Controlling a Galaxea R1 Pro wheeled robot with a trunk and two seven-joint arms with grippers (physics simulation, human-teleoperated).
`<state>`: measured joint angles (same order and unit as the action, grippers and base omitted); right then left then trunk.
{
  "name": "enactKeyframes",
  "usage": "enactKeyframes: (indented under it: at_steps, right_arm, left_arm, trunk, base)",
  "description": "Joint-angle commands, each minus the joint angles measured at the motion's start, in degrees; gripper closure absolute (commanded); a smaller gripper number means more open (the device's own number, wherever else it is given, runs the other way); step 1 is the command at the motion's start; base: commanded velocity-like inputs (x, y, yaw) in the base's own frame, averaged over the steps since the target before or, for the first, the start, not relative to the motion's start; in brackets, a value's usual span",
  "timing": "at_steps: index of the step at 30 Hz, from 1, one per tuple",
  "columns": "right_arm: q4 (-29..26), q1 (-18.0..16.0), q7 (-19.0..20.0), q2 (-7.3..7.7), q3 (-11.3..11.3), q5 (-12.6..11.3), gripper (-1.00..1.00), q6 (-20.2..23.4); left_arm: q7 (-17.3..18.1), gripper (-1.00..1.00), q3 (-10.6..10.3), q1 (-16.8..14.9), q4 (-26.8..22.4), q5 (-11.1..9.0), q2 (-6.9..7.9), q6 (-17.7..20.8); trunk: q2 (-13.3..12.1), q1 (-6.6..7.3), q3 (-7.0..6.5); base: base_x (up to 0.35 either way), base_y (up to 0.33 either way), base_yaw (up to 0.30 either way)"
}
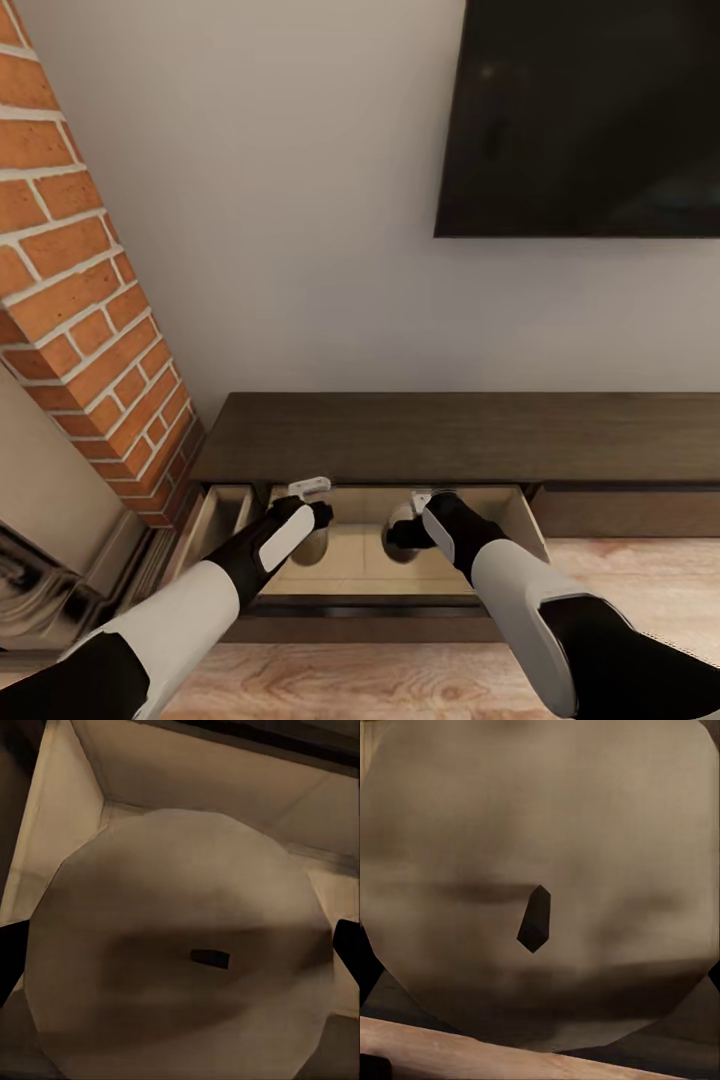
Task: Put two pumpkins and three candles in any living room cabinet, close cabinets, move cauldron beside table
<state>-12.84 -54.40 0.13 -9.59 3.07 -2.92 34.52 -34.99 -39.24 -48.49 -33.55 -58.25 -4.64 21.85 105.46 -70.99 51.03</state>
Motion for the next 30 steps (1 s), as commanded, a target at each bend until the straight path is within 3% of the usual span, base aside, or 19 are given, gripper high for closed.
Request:
enactKeyframes:
  at_steps: [1,8,10,14,25,30]
  right_arm:
    - [0.02,0.46,0.02,0.00,0.00,0.01,1.00,-1.08]
    - [0.09,2.33,0.04,0.01,-0.01,0.02,1.00,-4.07]
    - [0.09,3.51,0.04,0.01,0.01,0.19,1.00,-4.66]
    - [0.18,3.97,0.04,0.00,0.03,0.27,1.00,-6.62]
    - [3.04,4.52,-0.33,0.01,0.07,0.35,1.00,-7.09]
    - [5.58,4.78,-1.59,-0.07,0.06,0.35,1.00,-7.18]
  left_arm:
    - [0.01,1.00,-0.08,0.32,0.42,0.17,-0.04,-0.20]
    - [0.31,1.00,-1.26,1.01,5.27,0.22,-0.11,-5.55]
    - [5.15,1.00,-1.43,1.09,9.12,0.29,-0.11,-6.53]
    - [8.68,1.00,-1.45,1.12,10.48,0.35,-0.11,-6.92]
    - [10.10,1.00,-1.45,2.83,11.07,0.30,-0.08,-7.12]
    - [10.19,1.00,-1.45,3.04,15.01,0.32,-0.51,-7.16]
  trunk:
    - [0.00,0.00,-0.01]
    - [0.00,0.00,-0.01]
    - [0.00,0.00,-0.01]
    - [0.00,0.00,-0.01]
    - [0.00,0.00,-0.01]
    - [0.00,0.00,-0.01]
  base:
    - [0.040,0.000,0.000]
    - [0.005,0.000,0.000]
    - [0.202,0.000,0.000]
    - [0.314,0.000,0.000]
    - [0.092,0.000,0.000]
    - [0.000,0.000,0.000]
